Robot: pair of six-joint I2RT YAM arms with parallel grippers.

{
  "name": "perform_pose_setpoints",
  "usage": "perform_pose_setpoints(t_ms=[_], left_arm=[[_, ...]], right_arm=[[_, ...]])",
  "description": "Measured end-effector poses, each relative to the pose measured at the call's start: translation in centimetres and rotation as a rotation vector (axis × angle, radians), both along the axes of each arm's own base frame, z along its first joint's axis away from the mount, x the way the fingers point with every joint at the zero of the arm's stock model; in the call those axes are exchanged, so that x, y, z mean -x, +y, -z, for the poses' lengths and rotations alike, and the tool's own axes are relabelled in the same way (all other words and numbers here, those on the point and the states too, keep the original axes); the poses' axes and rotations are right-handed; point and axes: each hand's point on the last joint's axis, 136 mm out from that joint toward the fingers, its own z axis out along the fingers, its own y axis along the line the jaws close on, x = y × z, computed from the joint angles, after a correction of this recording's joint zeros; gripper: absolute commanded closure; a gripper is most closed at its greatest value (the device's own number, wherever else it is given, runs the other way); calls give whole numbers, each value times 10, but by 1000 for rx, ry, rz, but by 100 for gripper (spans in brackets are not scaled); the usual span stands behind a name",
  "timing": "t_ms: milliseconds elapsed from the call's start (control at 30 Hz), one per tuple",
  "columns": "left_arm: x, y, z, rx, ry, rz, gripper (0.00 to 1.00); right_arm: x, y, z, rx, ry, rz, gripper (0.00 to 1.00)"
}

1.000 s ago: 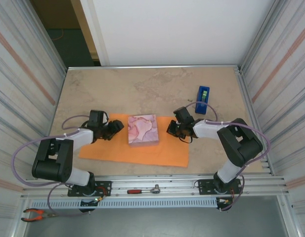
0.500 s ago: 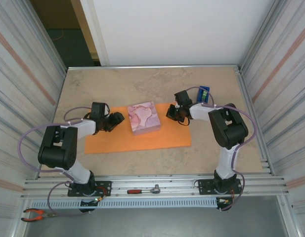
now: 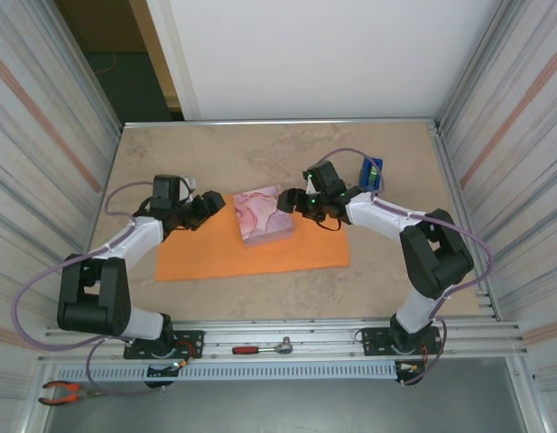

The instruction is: Wrap the gift box in paper

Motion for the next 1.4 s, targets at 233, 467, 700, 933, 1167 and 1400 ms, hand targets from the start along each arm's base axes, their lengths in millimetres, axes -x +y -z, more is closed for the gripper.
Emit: perform_pose_setpoints(t_ms=[233,467,700,933,1167,1400], left_arm=[[16,-28,12,40,47,100,27],[19,-58,26,40,77,198,41],[19,-71,34,51,91,236,54],[24,-70,29,50,99,235,55],[33,-65,11,39,83,229,54],[47,-58,18,12,102,230,55]], right_arm=[[4,5,30,33,58,-1,16],[3,11,38,22,74,4,23],[4,22,33,-18,68,-4,52],[14,20,23,-28,50,6,54],[30,26,7,-41,15,15,55],[45,33,13,-38,21,16,55]])
